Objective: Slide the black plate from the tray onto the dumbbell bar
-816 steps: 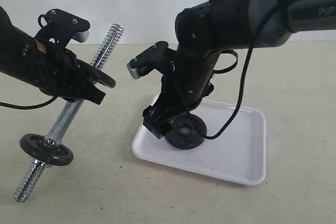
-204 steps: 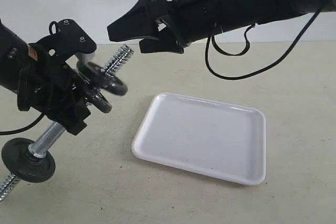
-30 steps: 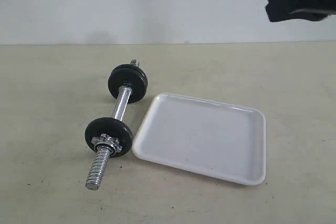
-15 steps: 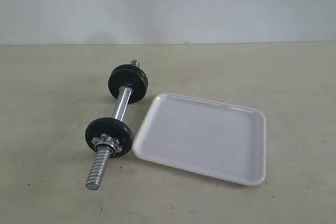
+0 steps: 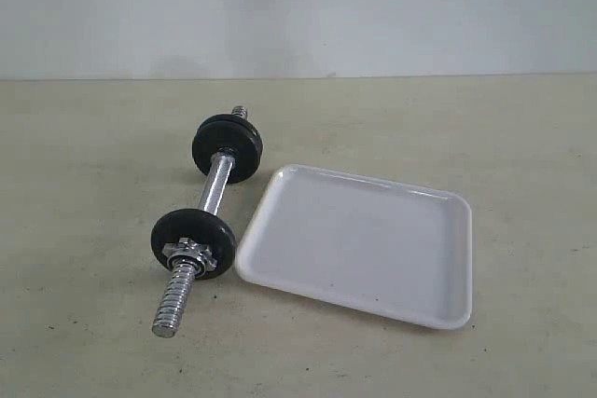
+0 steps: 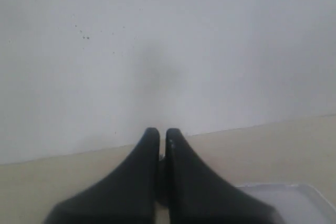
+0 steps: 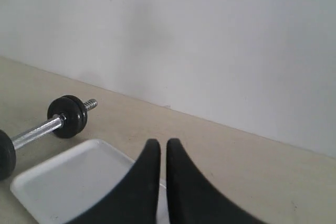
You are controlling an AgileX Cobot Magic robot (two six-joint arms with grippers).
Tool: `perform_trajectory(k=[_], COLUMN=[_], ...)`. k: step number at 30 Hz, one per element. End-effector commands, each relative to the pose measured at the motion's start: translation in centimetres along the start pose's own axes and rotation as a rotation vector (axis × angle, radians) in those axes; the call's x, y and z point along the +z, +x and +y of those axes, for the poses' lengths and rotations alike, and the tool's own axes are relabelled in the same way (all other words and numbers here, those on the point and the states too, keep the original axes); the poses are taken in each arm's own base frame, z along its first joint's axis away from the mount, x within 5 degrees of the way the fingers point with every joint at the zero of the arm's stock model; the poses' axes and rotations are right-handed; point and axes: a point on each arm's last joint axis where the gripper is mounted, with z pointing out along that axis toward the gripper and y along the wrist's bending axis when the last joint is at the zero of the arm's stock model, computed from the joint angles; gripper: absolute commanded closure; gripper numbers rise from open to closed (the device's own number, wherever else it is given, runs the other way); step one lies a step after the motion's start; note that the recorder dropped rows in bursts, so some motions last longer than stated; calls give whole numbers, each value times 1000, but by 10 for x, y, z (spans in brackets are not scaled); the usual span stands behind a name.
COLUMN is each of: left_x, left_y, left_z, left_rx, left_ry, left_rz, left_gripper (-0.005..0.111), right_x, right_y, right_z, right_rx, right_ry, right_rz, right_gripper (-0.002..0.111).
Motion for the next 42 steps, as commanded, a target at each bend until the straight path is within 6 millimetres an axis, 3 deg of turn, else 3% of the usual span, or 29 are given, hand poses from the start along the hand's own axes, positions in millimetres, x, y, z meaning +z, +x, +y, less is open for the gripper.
perform_trajectory(k=[1, 6, 14, 42], left_x=[7, 13, 15, 15], left_y=[32, 63, 72, 75], left_z=[1, 2, 3, 2], left_rx=[8, 15, 13, 13], left_ry=[-3, -8, -13, -12], left_rz=[88, 109, 63, 93], left_gripper=[102, 102, 102, 102], right_x=[7, 15, 24, 25], right_y=[13, 33, 67, 70], right_z=[0, 2, 7, 7], right_rx=[65, 40, 65, 63], right_ry=[25, 27, 18, 16], right_rz=[-26, -33, -7, 17], right_gripper=[106, 106, 106, 106])
